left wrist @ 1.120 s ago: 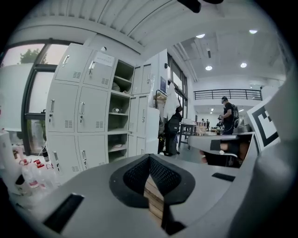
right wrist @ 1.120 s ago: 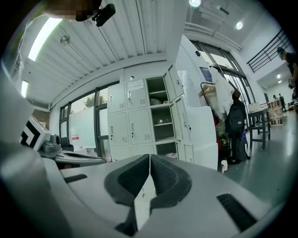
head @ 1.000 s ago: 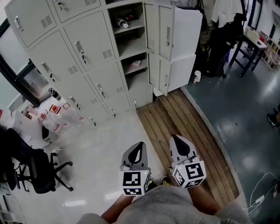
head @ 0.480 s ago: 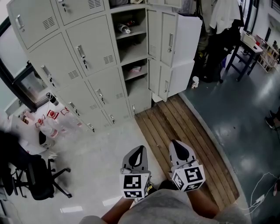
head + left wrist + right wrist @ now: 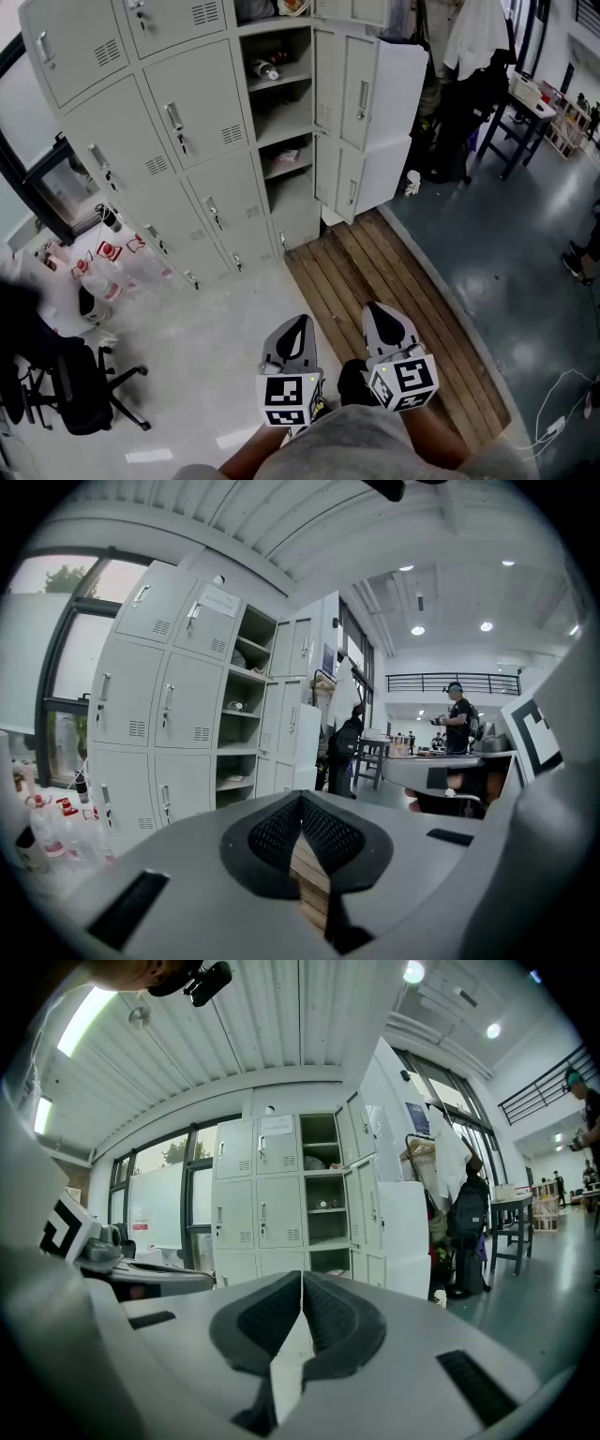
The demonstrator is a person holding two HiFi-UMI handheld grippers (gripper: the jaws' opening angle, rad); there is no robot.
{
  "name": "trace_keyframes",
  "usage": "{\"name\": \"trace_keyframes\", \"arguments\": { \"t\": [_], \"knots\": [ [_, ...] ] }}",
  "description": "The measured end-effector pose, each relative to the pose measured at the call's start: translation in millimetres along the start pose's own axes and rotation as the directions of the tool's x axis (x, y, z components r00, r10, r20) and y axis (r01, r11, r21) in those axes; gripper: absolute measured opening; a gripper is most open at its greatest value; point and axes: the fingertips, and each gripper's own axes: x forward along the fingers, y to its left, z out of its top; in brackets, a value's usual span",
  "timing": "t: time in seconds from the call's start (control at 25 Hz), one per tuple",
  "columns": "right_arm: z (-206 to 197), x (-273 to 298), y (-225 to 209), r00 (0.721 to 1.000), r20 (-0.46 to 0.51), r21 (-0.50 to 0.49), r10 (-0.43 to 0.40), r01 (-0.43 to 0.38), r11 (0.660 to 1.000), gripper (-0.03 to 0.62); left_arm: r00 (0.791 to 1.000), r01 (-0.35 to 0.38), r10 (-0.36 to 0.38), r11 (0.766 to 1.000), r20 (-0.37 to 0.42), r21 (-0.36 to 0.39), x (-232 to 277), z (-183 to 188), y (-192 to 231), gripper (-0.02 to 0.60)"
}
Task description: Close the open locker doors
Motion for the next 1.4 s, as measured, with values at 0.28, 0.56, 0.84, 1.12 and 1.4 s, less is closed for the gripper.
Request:
{"name": "trace_keyframes", "arguments": {
  "t": [0.28,0.56,0.84,1.12,1.4],
  "knots": [
    [2.0,9.7,-14.6,1.000,-0.005,-0.010,-0.018,0.018,1.000,0.029,1.000,0.017,-0.017,1.000,-0.002,-0.001,13.4,2.6,-3.7,0.009],
    [1.4,44.6,-39.0,1.000,-0.016,-0.016,-0.018,0.018,1.000,0.029,0.999,0.011,-0.010,1.000,-0.033,0.013,48.3,3.9,5.9,0.009],
    [0.4,112.7,-87.4,1.000,-0.026,-0.013,0.000,-0.001,1.000,0.029,0.999,-0.008,0.009,1.000,-0.042,0.016,122.4,18.1,23.6,0.009],
    [0.4,191.0,-153.7,0.999,-0.040,-0.001,0.006,-0.006,1.000,0.029,0.997,-0.028,0.030,0.999,-0.074,0.028,214.1,28.6,40.3,0.009],
    [23.1,262.8,-216.0,0.996,-0.056,0.032,0.063,-0.061,0.998,0.029,0.992,-0.053,0.054,0.999,-0.110,0.012,305.8,61.4,46.6,0.009]
  ]
}}
